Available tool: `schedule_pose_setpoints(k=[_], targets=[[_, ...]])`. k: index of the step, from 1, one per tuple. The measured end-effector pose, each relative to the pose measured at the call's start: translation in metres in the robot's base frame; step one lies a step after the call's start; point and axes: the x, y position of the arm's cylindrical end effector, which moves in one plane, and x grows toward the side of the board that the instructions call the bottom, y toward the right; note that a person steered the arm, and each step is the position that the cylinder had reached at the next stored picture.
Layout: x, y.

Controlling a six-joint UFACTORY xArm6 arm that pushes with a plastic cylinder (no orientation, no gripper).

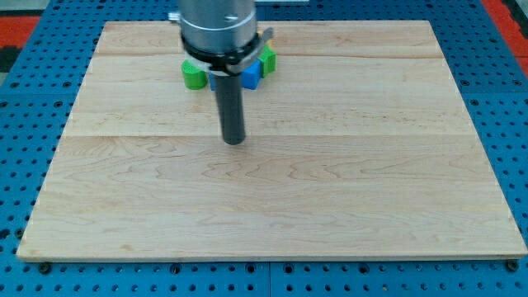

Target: Push the green star slightly left

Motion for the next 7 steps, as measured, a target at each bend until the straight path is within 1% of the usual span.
schedule_pose_setpoints(k=[1, 2, 3, 4, 5, 6, 7], targets=[[0.0, 0.046], [-0.007, 0.06], [-0.044, 0.098], [-0.104, 0.118], [-0.141, 0.118], [-0.146, 0.09], [-0.159, 0.081]])
